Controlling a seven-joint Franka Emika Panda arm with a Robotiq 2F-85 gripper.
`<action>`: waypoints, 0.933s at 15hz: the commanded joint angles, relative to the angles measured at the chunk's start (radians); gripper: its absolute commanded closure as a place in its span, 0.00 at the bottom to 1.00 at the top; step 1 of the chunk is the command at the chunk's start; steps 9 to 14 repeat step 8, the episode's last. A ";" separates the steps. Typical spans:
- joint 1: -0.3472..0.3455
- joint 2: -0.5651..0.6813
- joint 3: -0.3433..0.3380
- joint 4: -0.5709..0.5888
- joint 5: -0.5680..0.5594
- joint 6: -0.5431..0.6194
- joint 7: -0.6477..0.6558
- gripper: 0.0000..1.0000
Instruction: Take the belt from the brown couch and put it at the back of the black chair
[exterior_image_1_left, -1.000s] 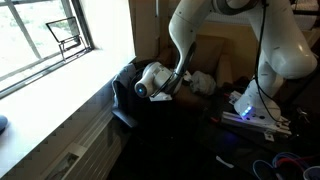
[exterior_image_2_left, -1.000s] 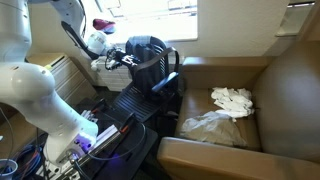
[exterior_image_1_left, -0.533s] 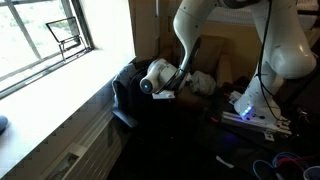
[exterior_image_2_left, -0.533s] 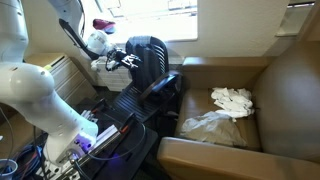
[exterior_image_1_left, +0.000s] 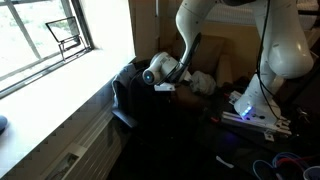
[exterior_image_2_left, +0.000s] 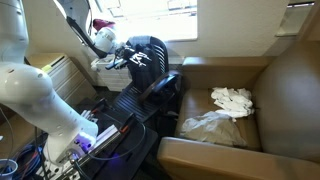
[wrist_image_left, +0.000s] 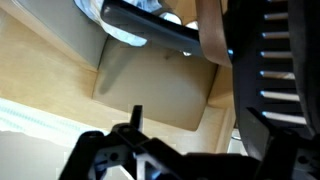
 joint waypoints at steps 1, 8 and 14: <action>0.013 -0.230 -0.001 -0.201 -0.150 0.004 0.084 0.00; -0.023 -0.362 0.030 -0.332 -0.405 -0.025 0.100 0.00; -0.023 -0.362 0.030 -0.332 -0.405 -0.025 0.100 0.00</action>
